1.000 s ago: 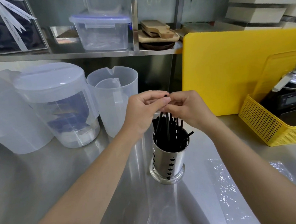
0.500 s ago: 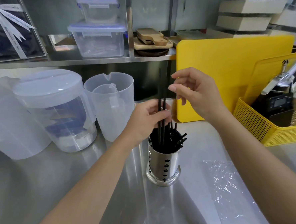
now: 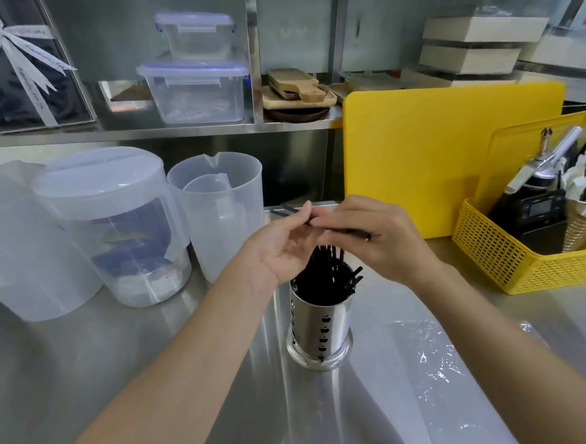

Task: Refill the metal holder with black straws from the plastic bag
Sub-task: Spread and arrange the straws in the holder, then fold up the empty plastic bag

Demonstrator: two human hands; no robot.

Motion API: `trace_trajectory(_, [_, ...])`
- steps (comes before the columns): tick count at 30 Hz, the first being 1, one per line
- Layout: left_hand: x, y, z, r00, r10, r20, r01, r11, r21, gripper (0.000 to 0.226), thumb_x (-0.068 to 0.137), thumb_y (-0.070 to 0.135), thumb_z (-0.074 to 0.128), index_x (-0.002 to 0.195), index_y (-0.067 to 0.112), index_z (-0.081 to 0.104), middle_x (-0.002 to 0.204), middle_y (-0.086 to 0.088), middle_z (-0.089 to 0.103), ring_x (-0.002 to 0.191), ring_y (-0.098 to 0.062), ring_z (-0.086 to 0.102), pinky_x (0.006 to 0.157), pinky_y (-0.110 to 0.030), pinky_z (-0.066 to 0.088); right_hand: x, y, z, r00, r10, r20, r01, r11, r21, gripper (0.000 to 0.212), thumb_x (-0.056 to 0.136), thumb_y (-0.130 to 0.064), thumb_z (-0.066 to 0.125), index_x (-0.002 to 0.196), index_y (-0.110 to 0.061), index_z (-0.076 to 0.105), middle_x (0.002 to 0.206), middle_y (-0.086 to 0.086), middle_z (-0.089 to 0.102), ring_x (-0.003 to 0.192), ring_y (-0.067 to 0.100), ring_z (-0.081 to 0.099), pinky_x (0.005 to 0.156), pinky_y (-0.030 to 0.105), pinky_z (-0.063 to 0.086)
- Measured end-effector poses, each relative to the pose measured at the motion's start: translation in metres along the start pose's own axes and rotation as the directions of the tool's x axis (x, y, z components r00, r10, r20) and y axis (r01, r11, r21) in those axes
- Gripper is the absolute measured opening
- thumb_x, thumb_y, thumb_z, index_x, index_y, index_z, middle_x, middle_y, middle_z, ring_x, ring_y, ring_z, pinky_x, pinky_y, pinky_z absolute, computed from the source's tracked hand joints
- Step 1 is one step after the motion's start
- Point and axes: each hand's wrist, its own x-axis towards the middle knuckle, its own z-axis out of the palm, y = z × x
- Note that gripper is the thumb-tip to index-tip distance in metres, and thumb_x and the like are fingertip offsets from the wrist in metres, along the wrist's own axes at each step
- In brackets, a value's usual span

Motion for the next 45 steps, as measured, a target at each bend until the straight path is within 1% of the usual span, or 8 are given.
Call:
trace_trajectory(6, [0.001, 0.005, -0.015, 0.930, 0.170, -0.327, -0.089, 0.964, 0.250, 0.033, 0.091, 0.034, 0.050, 0.103, 0.005, 0.060, 0.091, -0.008, 0.065, 0.079, -0.017, 0.062, 0.065, -0.029, 0.052, 0.008, -0.011, -0.023, 0.845, 0.244, -0.475, -0.226, 0.970, 0.095, 0.015, 0.088, -0.026, 0.049, 0.082, -0.013, 0.054, 0.057, -0.020, 0.049, 0.053, -0.006, 0.048, 0.048, 0.011, 0.035])
trace_trajectory(9, [-0.001, 0.003, -0.019, 0.816, 0.473, -0.331, -0.235, 0.796, 0.558, 0.018, 0.090, 0.029, 0.051, 0.092, 0.013, 0.061, 0.093, -0.005, 0.065, 0.087, -0.016, 0.060, 0.075, -0.026, 0.048, 0.011, -0.012, -0.029, 0.901, 0.330, -0.282, -0.309, 0.944, 0.119, 0.017, 0.090, -0.023, 0.051, 0.076, -0.013, 0.053, 0.052, -0.014, 0.049, 0.049, 0.003, 0.045, 0.046, 0.013, 0.033])
trace_trajectory(12, [-0.003, -0.005, -0.021, 0.793, 0.607, -0.060, -0.374, 0.562, 0.737, 0.009, 0.088, 0.024, 0.053, 0.083, 0.022, 0.061, 0.088, -0.001, 0.065, 0.089, -0.015, 0.060, 0.079, -0.024, 0.047, 0.006, -0.010, -0.014, 0.887, 0.461, 0.029, -0.462, 0.886, 0.044, 0.025, 0.090, -0.023, 0.055, 0.074, -0.004, 0.056, 0.056, 0.007, 0.051, 0.050, 0.009, 0.041, 0.047, 0.020, 0.033])
trace_trajectory(18, [0.003, -0.025, -0.032, 0.812, 0.560, 0.166, -0.431, 0.383, 0.817, 0.013, 0.086, 0.026, 0.058, 0.095, 0.020, 0.065, 0.090, 0.007, 0.066, 0.091, -0.008, 0.061, 0.084, -0.019, 0.047, -0.017, 0.008, 0.030, 0.743, 0.595, 0.307, -0.559, 0.804, -0.205, 0.029, 0.079, -0.042, 0.064, 0.084, -0.014, 0.057, 0.063, -0.001, 0.056, 0.056, 0.012, 0.048, 0.050, 0.025, 0.035])
trace_trajectory(25, [0.000, -0.027, -0.044, 0.816, 0.548, 0.185, -0.394, 0.292, 0.872, 0.026, 0.087, 0.031, 0.057, 0.106, 0.014, 0.063, 0.097, 0.002, 0.067, 0.095, -0.011, 0.061, 0.088, -0.026, 0.049, -0.023, 0.017, 0.028, 0.782, 0.600, 0.168, -0.576, 0.799, -0.172, 0.016, 0.085, -0.030, 0.061, 0.078, -0.015, 0.061, 0.056, -0.003, 0.053, 0.054, 0.012, 0.047, 0.055, 0.033, 0.039])
trace_trajectory(35, [-0.028, -0.063, 0.021, 0.693, 0.436, 0.574, -0.576, -0.143, 0.805, 0.039, 0.084, 0.042, 0.049, 0.112, 0.019, 0.061, 0.107, 0.004, 0.066, 0.097, -0.004, 0.057, 0.084, -0.025, 0.045, -0.068, 0.012, -0.043, 0.765, 0.644, -0.004, -0.629, 0.747, -0.214, 0.019, 0.085, -0.031, 0.060, 0.084, -0.012, 0.062, 0.061, 0.013, 0.063, 0.060, 0.031, 0.056, 0.058, 0.044, 0.047])
trace_trajectory(41, [-0.011, -0.153, 0.024, 0.814, 0.092, 0.574, -0.543, -0.233, 0.807, 0.055, 0.080, 0.054, 0.039, 0.122, 0.022, 0.055, 0.125, 0.002, 0.059, 0.116, -0.017, 0.051, 0.098, -0.030, 0.038, -0.163, 0.010, -0.079, 0.559, 0.829, -0.036, -0.773, 0.504, -0.385, 0.030, 0.086, -0.034, 0.058, 0.109, -0.015, 0.058, 0.077, -0.003, 0.057, 0.078, 0.022, 0.056, 0.070, 0.038, 0.047])
trace_trajectory(45, [0.002, -0.211, 0.009, 0.852, -0.082, 0.516, -0.513, -0.318, 0.797, 0.064, 0.082, 0.058, 0.041, 0.136, 0.024, 0.041, 0.142, 0.002, 0.045, 0.132, -0.017, 0.038, 0.108, -0.030, 0.027, -0.233, 0.010, -0.093, 0.379, 0.923, -0.060, -0.839, 0.315, -0.444, 0.049, 0.086, -0.037, 0.058, 0.129, -0.015, 0.047, 0.118, 0.009, 0.059, 0.109, 0.027, 0.055, 0.086, 0.033, 0.040])
